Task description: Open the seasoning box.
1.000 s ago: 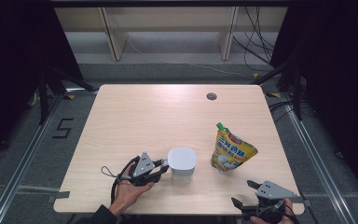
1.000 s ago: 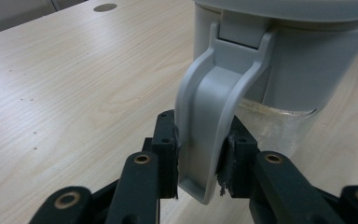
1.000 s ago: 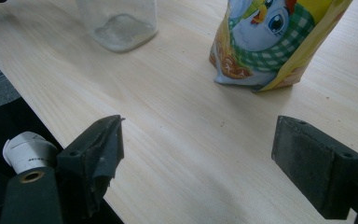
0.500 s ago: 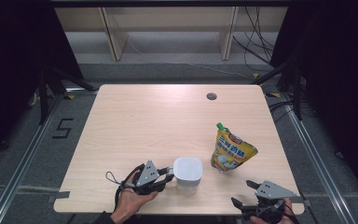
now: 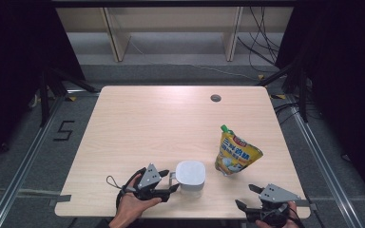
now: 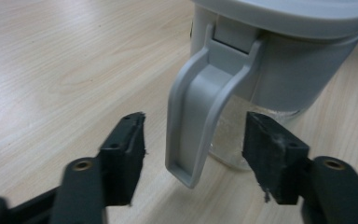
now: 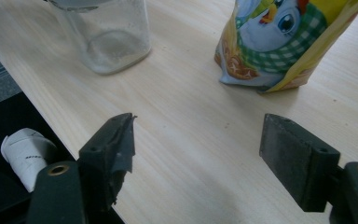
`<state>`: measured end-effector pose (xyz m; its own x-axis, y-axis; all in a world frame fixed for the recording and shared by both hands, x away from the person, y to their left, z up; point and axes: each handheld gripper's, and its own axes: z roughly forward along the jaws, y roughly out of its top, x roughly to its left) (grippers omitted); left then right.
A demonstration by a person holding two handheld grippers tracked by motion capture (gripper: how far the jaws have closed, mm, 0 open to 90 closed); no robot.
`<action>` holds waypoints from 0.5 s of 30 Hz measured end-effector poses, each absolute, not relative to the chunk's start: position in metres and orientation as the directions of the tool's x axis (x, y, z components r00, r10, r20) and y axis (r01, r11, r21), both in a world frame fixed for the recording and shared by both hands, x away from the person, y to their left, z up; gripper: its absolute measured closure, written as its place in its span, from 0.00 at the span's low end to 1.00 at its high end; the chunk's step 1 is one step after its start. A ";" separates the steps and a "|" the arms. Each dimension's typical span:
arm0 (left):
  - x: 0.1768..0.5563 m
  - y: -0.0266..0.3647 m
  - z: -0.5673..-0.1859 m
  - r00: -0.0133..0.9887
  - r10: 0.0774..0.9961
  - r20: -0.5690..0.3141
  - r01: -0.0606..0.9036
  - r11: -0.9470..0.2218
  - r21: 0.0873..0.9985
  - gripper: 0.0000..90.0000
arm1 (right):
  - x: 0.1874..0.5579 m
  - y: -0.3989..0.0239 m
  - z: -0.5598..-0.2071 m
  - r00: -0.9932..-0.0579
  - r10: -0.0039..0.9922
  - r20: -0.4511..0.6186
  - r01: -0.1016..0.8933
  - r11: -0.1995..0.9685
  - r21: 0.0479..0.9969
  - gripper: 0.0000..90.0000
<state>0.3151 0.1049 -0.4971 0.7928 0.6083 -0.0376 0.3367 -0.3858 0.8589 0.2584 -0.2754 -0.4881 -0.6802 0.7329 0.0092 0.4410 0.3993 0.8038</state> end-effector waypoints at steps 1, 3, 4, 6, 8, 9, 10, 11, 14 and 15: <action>0.314 0.105 -0.496 0.795 0.606 -0.016 0.327 -0.406 0.853 0.36 | 0.256 -0.273 -0.488 -0.669 0.742 0.037 0.469 0.384 0.795 0.29; 0.312 0.106 -0.493 0.794 0.607 -0.001 0.328 -0.428 0.842 0.34 | 0.259 -0.274 -0.488 -0.689 0.725 0.011 0.438 0.404 0.803 0.28; 0.310 0.105 -0.492 0.795 0.606 -0.027 0.341 -0.409 0.847 0.33 | 0.259 -0.274 -0.488 -0.685 0.728 -0.010 0.423 0.409 0.808 0.28; 0.308 0.105 -0.489 0.795 0.606 -0.034 0.342 -0.402 0.849 0.30 | 0.259 -0.274 -0.488 -0.683 0.730 0.002 0.429 0.400 0.810 0.27; 0.307 0.107 -0.485 0.800 0.598 -0.045 0.340 -0.391 0.856 0.29 | 0.259 -0.274 -0.488 -0.686 0.728 0.003 0.431 0.403 0.807 0.26; 0.306 0.107 -0.483 0.797 0.601 -0.049 0.341 -0.382 0.859 0.29 | 0.258 -0.274 -0.488 -0.681 0.732 0.002 0.436 0.403 0.804 0.26; 0.306 0.110 -0.478 0.809 0.587 -0.037 0.325 -0.394 0.860 0.29 | 0.259 -0.273 -0.488 -0.693 0.721 0.001 0.426 0.410 0.807 0.25; 0.306 0.110 -0.478 0.809 0.587 -0.037 0.325 -0.394 0.860 0.29 | 0.259 -0.273 -0.488 -0.693 0.721 0.001 0.426 0.410 0.807 0.25; 0.306 0.114 -0.471 0.808 0.587 -0.052 0.337 -0.388 0.858 0.32 | 0.258 -0.273 -0.487 -0.676 0.736 -0.018 0.421 0.407 0.811 0.25; 0.307 0.115 -0.469 0.810 0.586 -0.036 0.328 -0.400 0.856 0.34 | 0.257 -0.273 -0.487 -0.679 0.734 -0.010 0.427 0.407 0.808 0.25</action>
<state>0.3069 0.1153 -0.4690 0.8096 0.5858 -0.0364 0.3276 -0.3995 0.8562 0.2573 -0.2730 -0.4869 -0.6794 0.7337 -0.0103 0.4268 0.4066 0.8078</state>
